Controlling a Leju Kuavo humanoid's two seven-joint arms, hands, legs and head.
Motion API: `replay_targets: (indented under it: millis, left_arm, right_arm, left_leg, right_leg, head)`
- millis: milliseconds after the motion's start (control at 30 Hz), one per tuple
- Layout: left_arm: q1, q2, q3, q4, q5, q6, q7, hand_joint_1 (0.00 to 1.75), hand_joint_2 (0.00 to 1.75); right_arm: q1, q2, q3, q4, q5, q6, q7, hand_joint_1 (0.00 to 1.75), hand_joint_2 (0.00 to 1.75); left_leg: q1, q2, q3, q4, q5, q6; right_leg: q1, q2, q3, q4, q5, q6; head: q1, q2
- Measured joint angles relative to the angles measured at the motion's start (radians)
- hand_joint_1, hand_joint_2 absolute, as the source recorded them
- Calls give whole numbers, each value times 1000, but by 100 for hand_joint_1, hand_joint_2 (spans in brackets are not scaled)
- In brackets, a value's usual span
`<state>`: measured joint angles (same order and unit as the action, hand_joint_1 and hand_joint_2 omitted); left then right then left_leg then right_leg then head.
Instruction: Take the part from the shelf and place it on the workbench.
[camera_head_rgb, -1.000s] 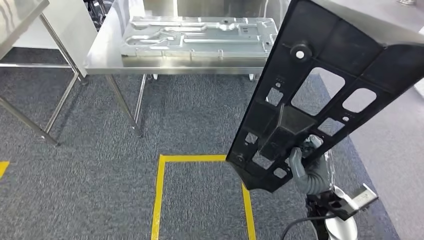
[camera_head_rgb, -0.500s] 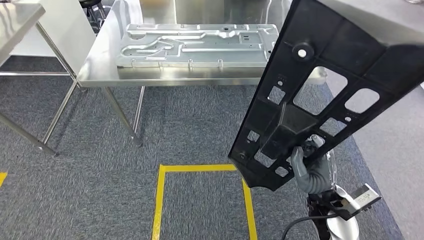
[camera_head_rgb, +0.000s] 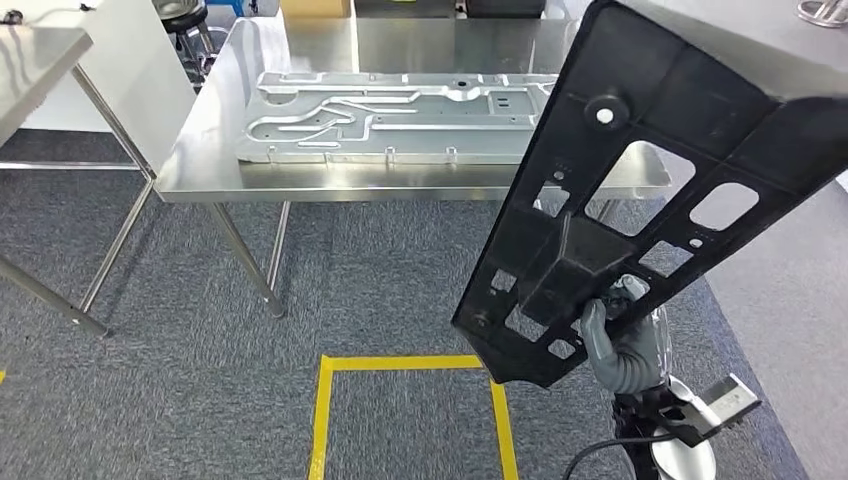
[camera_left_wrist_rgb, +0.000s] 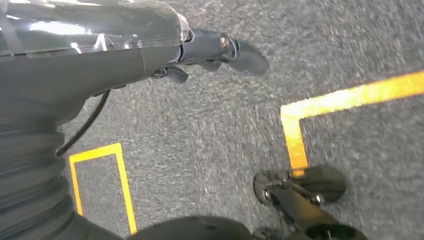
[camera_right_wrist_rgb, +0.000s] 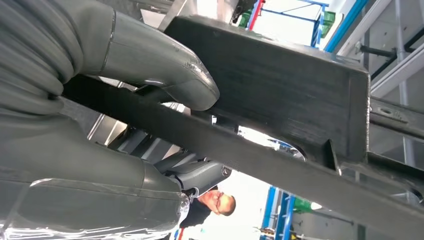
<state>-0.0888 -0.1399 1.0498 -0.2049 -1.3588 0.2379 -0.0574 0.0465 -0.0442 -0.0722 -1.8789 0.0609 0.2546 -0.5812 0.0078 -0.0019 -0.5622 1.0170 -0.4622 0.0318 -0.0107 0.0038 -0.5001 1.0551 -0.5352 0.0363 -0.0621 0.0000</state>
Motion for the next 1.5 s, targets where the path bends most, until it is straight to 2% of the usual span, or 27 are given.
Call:
replay_targets:
  millis: [33,100,133,167,200,267,300,367,433,500,533,633,667,700,733,800,867,967,1033,1133,1167,1200,1233,1300,1367,1433,1500]
  left_arm:
    - [0,0,0,0,0,0,0,0,175]
    - [1,0,0,0,-1,0,0,0,175]
    - [3,-1,0,0,-1,0,0,0,175]
    - [4,-1,0,0,-1,-1,-1,0,175]
    - [6,-1,0,0,-1,-1,-1,0,175]
    - [8,-2,0,0,-1,-1,-1,0,175]
    - [8,-2,0,0,-1,-1,-1,0,175]
    - [6,-2,0,0,-1,-1,0,0,175]
    - [6,-2,0,0,0,-1,2,0,175]
    - [7,-1,0,0,1,-1,2,0,175]
    - [6,-1,0,0,2,-1,2,0,175]
    - [2,-1,0,0,2,-2,-1,0,175]
    - [0,-1,1,0,1,-2,-2,0,175]
    - [-1,-1,1,0,0,-2,-2,0,175]
    - [0,-1,1,0,-1,-2,-1,0,175]
    - [7,0,1,0,-3,-2,2,0,175]
    - [12,0,1,0,-3,-2,4,0,175]
    - [14,0,1,0,-3,-1,7,0,175]
    - [13,-1,0,0,-4,-1,6,0,175]
    - [11,-3,-1,0,-9,-1,3,0,175]
    - [12,-3,-1,0,-12,-1,2,0,175]
    - [13,-4,-1,0,-13,-1,2,0,175]
    - [14,-4,-2,0,-14,-1,2,0,175]
    - [14,-5,-2,0,-15,-1,2,0,175]
    - [12,-5,-2,0,-16,-1,2,0,175]
    - [9,-5,-3,0,-16,-1,3,0,175]
    - [8,-5,-3,0,-16,-1,4,0,175]
  right_arm:
    - [0,-1,0,0,-1,0,-1,175,175]
    - [2,-3,-1,2,-3,0,-4,175,175]
    - [4,-4,-1,3,-4,-1,-5,175,175]
    - [7,-5,-1,4,-5,-1,-6,175,175]
    - [10,-5,-1,5,-5,-1,-6,175,175]
    - [13,-5,-1,6,-6,-1,-8,175,175]
    - [14,-6,-1,6,-6,-1,-9,175,175]
    - [18,-7,-2,8,-7,-2,-11,175,175]
    - [23,-10,-3,8,-7,-1,-12,175,175]
    - [25,-12,-3,6,-8,0,-13,175,175]
    - [25,-14,-3,4,-10,0,-13,175,175]
    - [28,-20,-3,2,-18,3,-14,175,175]
    - [30,-23,-3,2,-21,4,-15,175,175]
    - [32,-26,-3,2,-23,4,-16,175,175]
    - [35,-28,-3,1,-25,4,-18,175,175]
    - [41,-32,-3,-2,-28,3,-22,175,175]
    - [48,-36,-3,-8,-30,1,-25,175,175]
    - [54,-43,-4,-14,-31,-1,-25,175,175]
    - [54,-50,-5,-16,-34,-1,-25,175,175]
    - [59,-59,-8,-17,-43,-2,-26,175,175]
    - [62,-62,-9,-17,-46,-2,-26,175,175]
    - [66,-64,-10,-17,-48,-2,-26,175,175]
    - [69,-66,-10,-17,-49,-2,-26,175,175]
    - [74,-70,-12,-17,-52,-2,-28,175,175]
    - [77,-72,-16,-17,-54,-2,-29,175,175]
    - [79,-73,-19,-18,-56,-2,-29,175,175]
    - [80,-73,-21,-21,-58,-1,-29,175,175]
  left_leg:
    - [1,0,8,-4,-1,4]
    - [0,-1,16,-6,-9,8]
    - [0,-3,21,-6,-14,9]
    - [0,-4,27,-6,-21,8]
    - [0,-5,36,-6,-28,7]
    - [0,-6,58,-7,-45,2]
    - [-1,-6,68,-8,-53,-2]
    - [-3,-6,80,-12,-65,-14]
    - [-5,-5,92,-11,-66,-28]
    - [-5,-4,90,24,-78,-40]
    - [-4,-4,70,66,-96,-44]
    - [-2,-3,-49,248,-176,-53]
    - [-2,-3,-78,276,-186,-53]
    - [-2,-3,-90,269,-174,-50]
    - [-2,-3,-86,228,-139,-46]
    - [-5,-3,-60,102,-37,-36]
    - [-11,-2,-46,27,14,-26]
    - [-11,-4,-29,8,18,-9]
    - [-8,-5,-9,-1,14,0]
    - [-7,-6,10,-4,-2,8]
    - [-7,-6,17,-4,-10,8]
    - [-7,-6,27,-4,-19,7]
    - [-7,-7,40,-4,-28,6]
    - [-7,-8,69,-4,-50,1]
    - [-9,-9,84,-7,-68,-9]
    - [-11,-9,91,-6,-72,-22]
    - [-11,-7,93,19,-74,-32]
  right_leg:
    - [-2,-1,-25,44,-19,3]
    - [-3,-1,-108,167,-67,8]
    - [-3,-1,-148,215,-80,11]
    - [-3,-1,-174,233,-76,13]
    - [-4,-2,-182,214,-50,12]
    - [-4,-3,-151,90,45,8]
    - [-2,-4,-134,30,72,4]
    - [4,-7,-116,-31,87,-9]
    - [5,-5,-106,-39,84,-26]
    - [1,-4,-84,-46,87,-41]
    - [-1,-5,-74,-48,85,-45]
    - [-1,-5,-57,-49,67,-50]
    - [-1,-5,-50,-49,60,-49]
    - [-1,-4,-40,-49,52,-48]
    - [-1,-3,-29,-49,44,-47]
    - [1,-1,-6,-48,26,-42]
    - [2,1,4,-48,11,-30]
    - [2,1,12,-35,7,-10]
    - [0,0,-11,21,-12,-1]
    - [-3,0,-131,198,-83,11]
    - [-3,0,-166,233,-94,14]
    - [-3,-1,-185,234,-87,14]
    - [-3,-1,-186,199,-56,14]
    - [-1,-2,-159,72,48,5]
    - [6,-3,-141,-10,109,-9]
    - [11,-1,-136,-25,111,-26]
    - [6,1,-116,-36,107,-40]
  head:
    - [0,0]
    - [0,0]
    - [0,0]
    - [0,0]
    - [0,0]
    - [0,0]
    - [0,0]
    - [0,0]
    - [0,0]
    - [0,0]
    - [0,0]
    - [0,0]
    - [0,0]
    - [0,0]
    - [0,0]
    - [0,0]
    - [0,0]
    - [0,0]
    - [0,0]
    - [0,0]
    - [0,0]
    - [0,0]
    - [0,0]
    - [0,0]
    - [1,0]
    - [1,0]
    - [0,0]
